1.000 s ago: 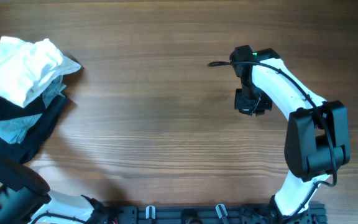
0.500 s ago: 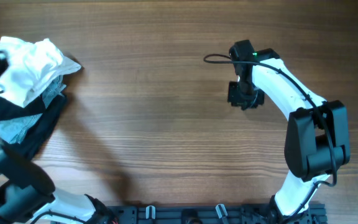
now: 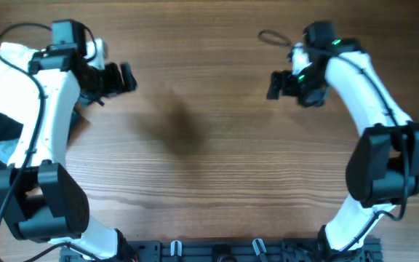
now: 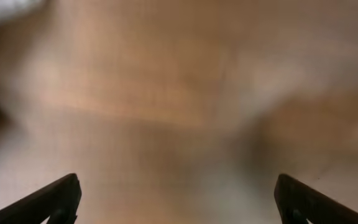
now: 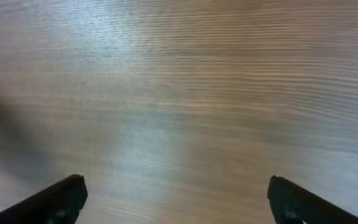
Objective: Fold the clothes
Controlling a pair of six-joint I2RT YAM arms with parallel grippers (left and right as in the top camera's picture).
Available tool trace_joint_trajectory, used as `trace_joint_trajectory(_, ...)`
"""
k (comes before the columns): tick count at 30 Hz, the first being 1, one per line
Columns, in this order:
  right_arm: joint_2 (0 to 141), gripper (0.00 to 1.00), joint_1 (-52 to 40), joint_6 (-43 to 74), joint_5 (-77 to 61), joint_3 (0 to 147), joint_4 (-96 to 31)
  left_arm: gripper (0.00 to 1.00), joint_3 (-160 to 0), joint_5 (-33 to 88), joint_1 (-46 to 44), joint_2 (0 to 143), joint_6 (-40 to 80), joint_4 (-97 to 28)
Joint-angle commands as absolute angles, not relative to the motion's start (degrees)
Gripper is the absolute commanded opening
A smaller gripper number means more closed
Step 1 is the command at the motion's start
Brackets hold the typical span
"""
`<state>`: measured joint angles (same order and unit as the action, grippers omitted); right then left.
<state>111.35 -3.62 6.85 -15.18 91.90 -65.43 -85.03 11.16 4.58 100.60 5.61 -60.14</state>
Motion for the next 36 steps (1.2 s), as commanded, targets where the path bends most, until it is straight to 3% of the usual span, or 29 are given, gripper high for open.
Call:
trace_joint_trajectory(1, 108.55, 0.99, -1.61, 2.48, -16.8, 96.42, -69.63, 1.0, -85.62, 8.08, 5.58, 99.96, 8.64, -69.41)
trace_joint_trajectory(7, 101.49, 1.0, -0.99, 3.31, -15.44, 96.05, -70.28, 1.0, -85.38, 7.9, 6.79, 96.05, 8.45, -76.71)
trace_joint_trajectory(12, 90.19, 1.0, -0.99, 6.55, -10.94, 91.22, -64.93, 1.0, -82.06, 6.72, 6.76, 83.81, 7.88, -72.29)
trace_joint_trajectory(20, 62.13, 1.0, -1.15, 7.68, -6.15, 65.41, -45.56, 1.0, -63.4, 4.43, 5.45, 54.57, 6.85, -57.06)
trace_joint_trajectory(24, 51.7, 1.0, -1.15, 7.68, -5.78, 56.88, -43.11, 1.0, -56.12, 5.04, 5.45, 42.68, 6.85, -54.94)
trace_joint_trajectory(36, 50.85, 1.0, -1.15, 7.64, -5.78, 54.5, -44.64, 1.0, -55.72, 5.04, 5.48, 35.16, 6.85, -59.16)
